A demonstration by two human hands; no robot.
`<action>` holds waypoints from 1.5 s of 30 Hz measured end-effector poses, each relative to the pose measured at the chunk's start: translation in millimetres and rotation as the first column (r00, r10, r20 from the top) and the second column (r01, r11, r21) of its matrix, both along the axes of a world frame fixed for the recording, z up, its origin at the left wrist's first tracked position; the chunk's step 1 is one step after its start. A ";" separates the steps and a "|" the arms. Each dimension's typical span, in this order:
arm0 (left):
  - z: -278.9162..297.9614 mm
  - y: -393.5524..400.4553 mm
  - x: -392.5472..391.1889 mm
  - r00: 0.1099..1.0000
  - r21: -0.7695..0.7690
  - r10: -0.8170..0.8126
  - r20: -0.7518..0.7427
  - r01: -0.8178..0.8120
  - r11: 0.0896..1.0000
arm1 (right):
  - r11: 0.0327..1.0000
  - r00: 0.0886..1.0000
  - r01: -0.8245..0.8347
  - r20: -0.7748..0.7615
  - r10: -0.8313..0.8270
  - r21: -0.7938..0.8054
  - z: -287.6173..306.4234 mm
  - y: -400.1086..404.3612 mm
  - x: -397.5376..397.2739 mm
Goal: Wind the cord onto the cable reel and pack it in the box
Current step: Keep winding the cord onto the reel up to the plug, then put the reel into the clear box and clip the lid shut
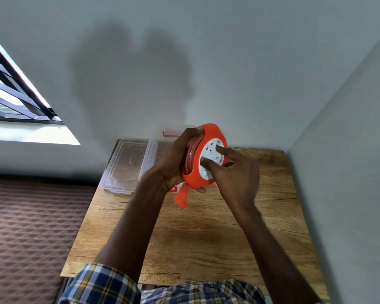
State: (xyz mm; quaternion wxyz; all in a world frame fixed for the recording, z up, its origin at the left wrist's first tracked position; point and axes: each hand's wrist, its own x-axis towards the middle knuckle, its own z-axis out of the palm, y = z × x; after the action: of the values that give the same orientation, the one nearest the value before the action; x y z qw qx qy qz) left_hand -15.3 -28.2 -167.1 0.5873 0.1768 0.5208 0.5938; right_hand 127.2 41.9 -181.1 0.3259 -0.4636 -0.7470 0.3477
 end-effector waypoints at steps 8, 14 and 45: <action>-3.2 -6.3 -4.4 0.996 -0.004 0.062 0.057 -0.062 0.998 | 0.998 0.998 -0.061 0.013 0.062 -0.032 2.7 -3.7 -3.2; -9.3 -11.3 -6.8 0.899 0.168 0.168 0.404 -0.253 0.953 | 0.966 0.991 0.010 -0.128 -0.045 -0.257 -9.6 6.8 5.4; -55.8 -55.4 -7.9 0.712 0.227 0.614 0.340 -0.696 0.681 | 0.573 0.928 -0.282 -0.370 -0.041 -0.770 -28.8 -19.4 -60.6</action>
State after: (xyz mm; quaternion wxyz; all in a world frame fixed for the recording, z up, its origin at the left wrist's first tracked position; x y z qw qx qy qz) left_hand -23.3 -83.6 -222.9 0.3515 0.0036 0.3655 0.8619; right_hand 66.6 22.5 -209.9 0.1792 -0.4385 -0.4648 0.7480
